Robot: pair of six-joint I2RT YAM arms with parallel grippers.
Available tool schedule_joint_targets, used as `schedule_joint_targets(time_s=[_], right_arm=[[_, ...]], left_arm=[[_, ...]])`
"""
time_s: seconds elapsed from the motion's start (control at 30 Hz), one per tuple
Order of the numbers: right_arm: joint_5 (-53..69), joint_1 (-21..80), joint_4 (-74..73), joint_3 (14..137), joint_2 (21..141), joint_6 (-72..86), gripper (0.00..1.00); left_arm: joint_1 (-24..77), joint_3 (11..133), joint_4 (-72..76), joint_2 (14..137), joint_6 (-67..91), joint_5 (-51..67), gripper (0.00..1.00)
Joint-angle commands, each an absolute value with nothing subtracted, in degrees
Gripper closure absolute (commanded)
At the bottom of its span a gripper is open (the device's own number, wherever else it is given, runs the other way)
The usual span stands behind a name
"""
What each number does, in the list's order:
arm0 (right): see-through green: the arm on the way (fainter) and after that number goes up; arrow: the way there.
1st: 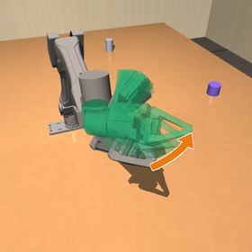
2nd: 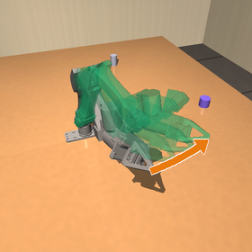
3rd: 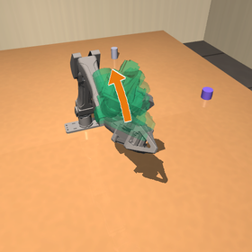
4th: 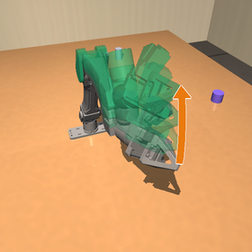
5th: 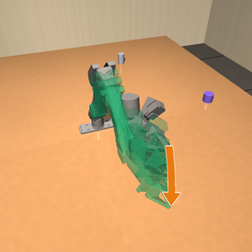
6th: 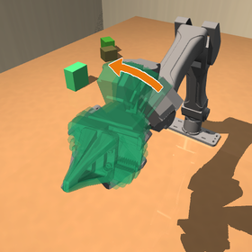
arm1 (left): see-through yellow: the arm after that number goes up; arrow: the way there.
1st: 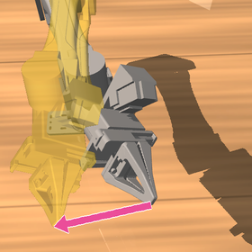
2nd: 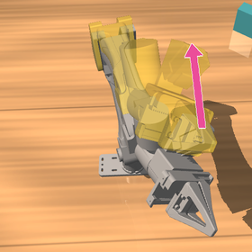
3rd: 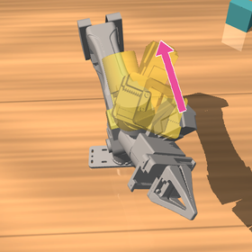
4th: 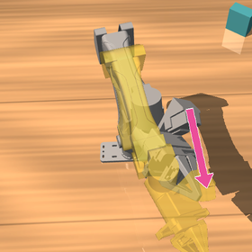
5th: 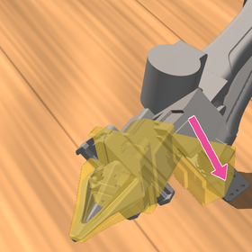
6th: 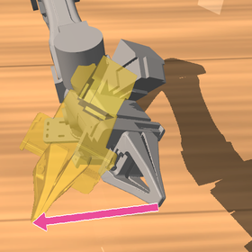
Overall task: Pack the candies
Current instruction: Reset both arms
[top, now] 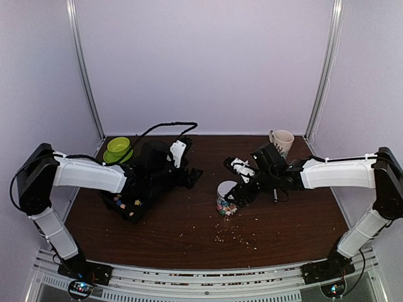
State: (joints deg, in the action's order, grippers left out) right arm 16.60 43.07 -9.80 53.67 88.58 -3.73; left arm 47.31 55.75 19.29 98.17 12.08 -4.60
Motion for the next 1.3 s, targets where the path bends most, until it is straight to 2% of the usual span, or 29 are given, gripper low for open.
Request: schedule_joint_targets(time_s=[0.0,0.4,0.63,0.8,1.07,1.27], right_arm=[[17.8,45.7,-11.0,57.8,91.5,-2.2,0.15],[15.1,48.8,-13.9,68.4,99.5,-2.7,0.13],[13.4,48.9,-15.2,71.2,100.5,-3.9,0.07],[11.7,48.9,-16.4,71.5,98.7,-4.9,0.0],[5.4,48.3,-18.2,69.5,90.9,-3.8,0.0],[3.4,44.4,-16.2,62.8,81.3,0.9,0.0]], left_arm=[[47.2,54.8,8.3,91.3,14.6,-15.1,0.02],[44.9,43.2,4.4,73.9,18.3,-22.3,0.02],[43.8,41.9,-0.5,69.1,18.9,-26.8,0.02],[43.4,41.7,-1.8,67.5,19.4,-27.5,0.02],[42.6,42.4,-5.9,62.2,19.8,-29.1,0.02],[41.1,41.8,-9.9,56.9,22.4,-29.0,0.02]])
